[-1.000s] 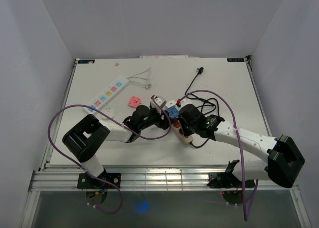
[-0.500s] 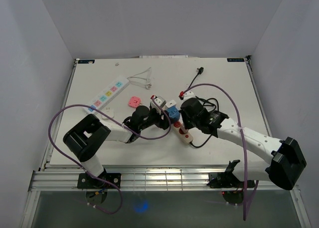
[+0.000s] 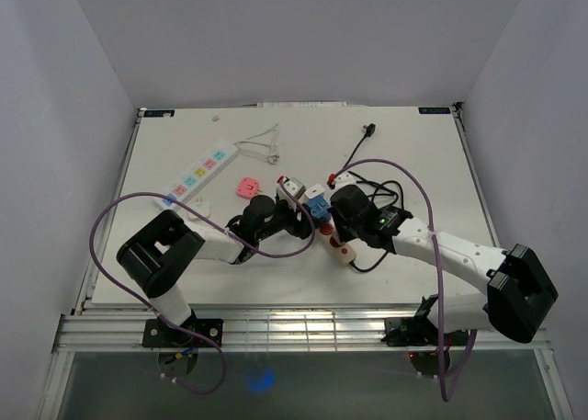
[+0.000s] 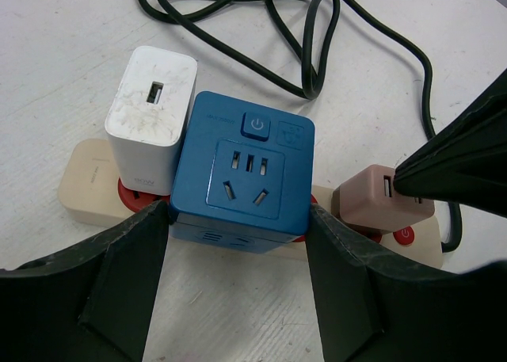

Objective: Insert the plug
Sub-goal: Press the plug into the socket.

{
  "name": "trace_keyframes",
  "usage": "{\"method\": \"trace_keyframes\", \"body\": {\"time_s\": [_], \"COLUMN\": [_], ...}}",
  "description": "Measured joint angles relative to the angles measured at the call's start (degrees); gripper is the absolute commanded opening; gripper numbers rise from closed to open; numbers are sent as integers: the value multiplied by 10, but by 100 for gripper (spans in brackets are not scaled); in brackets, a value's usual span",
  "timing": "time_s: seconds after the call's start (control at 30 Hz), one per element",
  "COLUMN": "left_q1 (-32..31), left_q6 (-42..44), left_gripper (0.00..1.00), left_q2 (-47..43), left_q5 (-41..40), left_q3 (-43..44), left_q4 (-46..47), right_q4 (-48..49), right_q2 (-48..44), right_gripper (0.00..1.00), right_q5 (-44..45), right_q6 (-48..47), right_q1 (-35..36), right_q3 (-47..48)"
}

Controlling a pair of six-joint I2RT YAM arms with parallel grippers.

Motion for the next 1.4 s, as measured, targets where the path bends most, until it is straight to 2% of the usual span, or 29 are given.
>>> {"method": "trace_keyframes", "body": {"time_s": [0.03, 0.07, 0.13, 0.17, 0.2, 0.23, 0.27, 0.33, 0.4, 0.63, 0.8, 1.03, 1.23, 1.4], "left_q1": [0, 0, 0, 0, 0, 0, 0, 0, 0, 0, 0, 2, 18, 52], "left_q6": [0, 0, 0, 0, -1, -2, -5, -11, -17, -23, -33, -58, -84, -114], "left_gripper": [74, 74, 76, 78, 81, 84, 86, 93, 98, 98, 98, 98, 98, 98], "left_q2": [0, 0, 0, 0, 0, 0, 0, 1, 1, 1, -13, -135, -198, -218], "left_q5": [0, 0, 0, 0, 0, 0, 0, 0, 0, 2, -4, -65, -108, -114], "left_q3": [0, 0, 0, 0, 0, 0, 0, 0, 0, 0, 0, -20, -28, -39], "left_q4": [0, 0, 0, 0, 0, 0, -3, -11, -18, -28, -60, -115, -132, -163], "right_q4": [-13, -24, -37, -40, -40, -40, -40, -38, -29, 17, 40, 71, 80, 80], "right_q2": [-4, -7, -17, -24, -29, -35, -41, -47, -49, -75, -76, -35, 12, 56], "right_gripper": [10, 21, 35, 57, 68, 76, 88, 98, 91, 90, 90, 90, 90, 97], "right_q5": [3, 5, 8, 9, 10, 11, 12, 14, 14, -28, -51, -67, -61, -55], "right_q6": [-1, -2, -4, -8, -10, -16, -20, -31, -42, -74, -82, -81, -81, -79], "right_q1": [0, 0, -1, -2, -2, -2, -3, -4, -4, -5, -5, -5, -2, 0], "right_q3": [3, 8, 17, 23, 24, 26, 27, 26, 19, -60, -80, -87, -87, -86]}}
